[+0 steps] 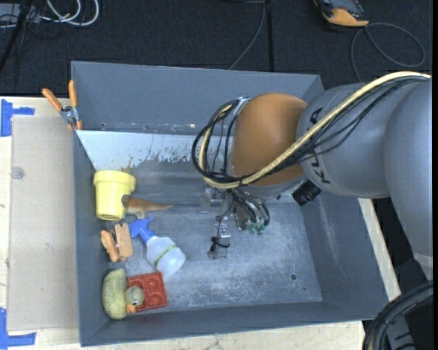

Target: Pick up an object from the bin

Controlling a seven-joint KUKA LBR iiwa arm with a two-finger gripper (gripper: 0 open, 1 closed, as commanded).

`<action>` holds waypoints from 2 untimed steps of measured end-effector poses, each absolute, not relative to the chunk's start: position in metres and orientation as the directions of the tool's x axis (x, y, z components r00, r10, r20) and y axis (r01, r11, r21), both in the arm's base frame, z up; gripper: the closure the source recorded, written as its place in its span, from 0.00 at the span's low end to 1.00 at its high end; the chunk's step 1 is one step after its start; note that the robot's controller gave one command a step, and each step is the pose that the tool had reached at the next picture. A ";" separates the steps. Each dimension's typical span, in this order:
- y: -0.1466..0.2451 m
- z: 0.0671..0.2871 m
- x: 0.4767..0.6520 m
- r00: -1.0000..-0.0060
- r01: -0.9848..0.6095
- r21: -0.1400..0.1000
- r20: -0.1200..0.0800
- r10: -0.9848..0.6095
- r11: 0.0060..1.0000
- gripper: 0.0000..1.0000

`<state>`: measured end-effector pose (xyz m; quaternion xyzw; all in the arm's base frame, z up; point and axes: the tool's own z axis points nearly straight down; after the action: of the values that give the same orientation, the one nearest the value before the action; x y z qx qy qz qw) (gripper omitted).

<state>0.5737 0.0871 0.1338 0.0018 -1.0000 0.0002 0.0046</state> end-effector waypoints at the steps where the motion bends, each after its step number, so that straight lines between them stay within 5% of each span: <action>1: 0.087 0.139 0.575 -1.000 -0.001 0.000 0.002 -0.001 1.000 0.00; 2: 0.136 0.091 0.566 -0.997 -0.077 0.000 0.005 -0.077 0.997 0.00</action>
Offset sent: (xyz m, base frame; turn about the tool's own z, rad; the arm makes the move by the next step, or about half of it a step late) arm -0.0133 0.0699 -0.0638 -0.1039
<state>0.5660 0.1359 0.0907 0.0384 -0.9993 0.0000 0.0024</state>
